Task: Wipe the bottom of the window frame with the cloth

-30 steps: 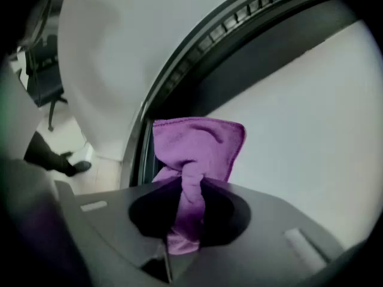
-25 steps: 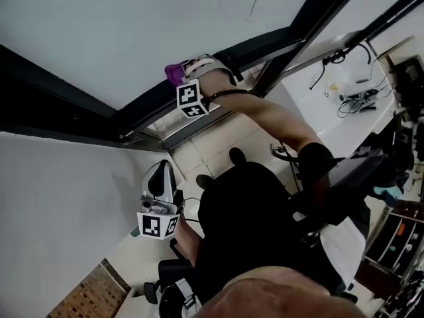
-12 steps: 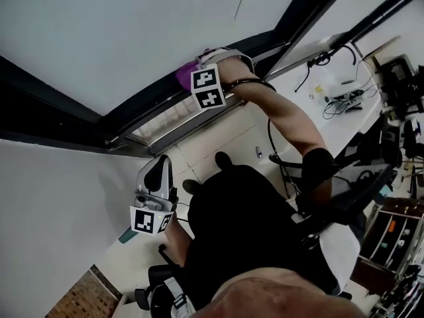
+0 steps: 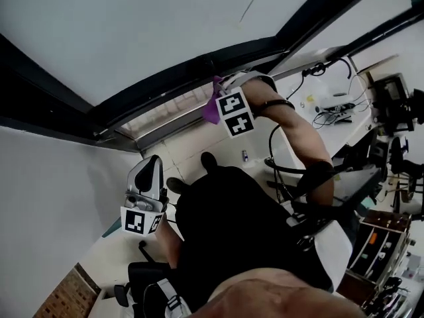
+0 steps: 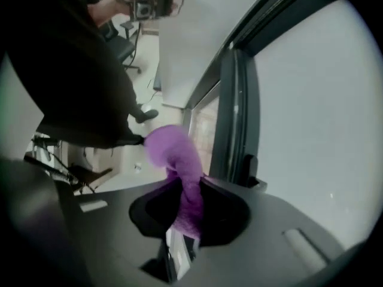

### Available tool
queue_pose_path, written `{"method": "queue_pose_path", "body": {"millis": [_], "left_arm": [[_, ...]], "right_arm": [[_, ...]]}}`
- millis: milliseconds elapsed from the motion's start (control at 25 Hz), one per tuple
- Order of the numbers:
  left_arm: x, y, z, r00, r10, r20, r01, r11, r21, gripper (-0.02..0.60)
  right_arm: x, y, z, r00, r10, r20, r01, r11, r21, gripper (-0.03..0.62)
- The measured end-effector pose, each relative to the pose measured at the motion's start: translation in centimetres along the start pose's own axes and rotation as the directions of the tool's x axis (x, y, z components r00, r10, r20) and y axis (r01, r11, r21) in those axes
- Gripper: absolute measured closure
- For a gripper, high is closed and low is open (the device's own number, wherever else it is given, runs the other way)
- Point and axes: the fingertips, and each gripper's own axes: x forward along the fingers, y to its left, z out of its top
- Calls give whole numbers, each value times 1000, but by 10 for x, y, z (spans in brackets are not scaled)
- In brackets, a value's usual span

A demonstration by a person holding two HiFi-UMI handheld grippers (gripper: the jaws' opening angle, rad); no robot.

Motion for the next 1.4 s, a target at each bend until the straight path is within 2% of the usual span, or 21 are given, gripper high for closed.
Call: {"method": "queue_pose_path", "body": {"millis": [80,120,200,240,320,400,520,600,680,800,840,880,920,1000,1080,1160,1200,1240,1280,1320,1400], "left_arm": [[-4,8,-2,1000,27,-4,-27,999,-18,580],[-2,10,-3,1000,28,-4,-28,999,-23,580],[9,4,-1,1000,3,-5,-3,1000,-17,580],[17,-2,0,1000,-18,-8,18,1000,-10,580],[34,-18,1,998,-59,-18,59,998,9,580],[46,-30,-2,996,-85,-37,86,996,26,580],[56,-34,-11,995,-76,-67,77,997,22,580],[58,-32,-18,995,-48,-85,48,999,1,580],[60,-32,-24,993,-33,-109,32,999,-18,580],[76,-43,-28,990,-47,-132,46,999,-9,580],[83,-49,-27,990,-56,-133,57,998,-1,580],[91,-55,-27,989,-65,-133,66,998,6,580],[98,-62,-28,988,-72,-134,74,997,11,580],[111,-75,-28,987,-83,-139,87,996,23,580],[118,-82,-29,985,-85,-152,91,995,33,580],[121,-83,-34,983,-70,-170,77,996,34,580],[122,-82,-39,982,-58,-179,64,998,28,580],[123,-82,-43,981,-46,-188,51,999,21,580],[124,-81,-47,980,-37,-195,40,999,11,580],[128,-82,-51,979,-33,-201,34,999,1,580],[140,-90,-55,977,-42,-208,41,999,-11,580]], "right_arm": [[-24,-32,-5,975,-131,182,90,972,216,523],[-34,-67,-11,932,-250,261,142,918,371,522],[-35,-135,-31,833,-449,323,161,755,635,522],[-25,-158,-41,806,-495,326,133,687,714,522],[2,-175,-52,789,-504,353,52,626,778,522],[7,-157,-51,772,-450,449,-48,663,747,525],[-24,-57,-32,743,-178,645,-191,868,459,525],[-29,2,-32,734,-64,676,-217,921,323,523],[-23,-3,-54,717,-202,668,-167,880,445,522],[-17,-84,-106,639,-567,519,-11,669,743,522],[-7,-109,-118,633,-633,445,60,613,787,522],[7,-128,-122,642,-662,387,139,597,790,522],[22,-139,-117,655,-666,357,217,619,755,522],[41,-137,-93,662,-647,379,340,710,617,527],[40,-104,-72,656,-596,463,384,792,475,523],[32,-45,-56,635,-456,623,255,885,388,523],[29,-16,-49,584,-389,712,135,912,388,523],[28,2,-42,503,-378,777,11,902,431,523],[29,5,-37,418,-435,797,-99,851,516,523],[32,-3,-35,356,-538,764,-190,759,623,523],[39,-34,-42,300,-728,616,-312,536,785,523]]}}
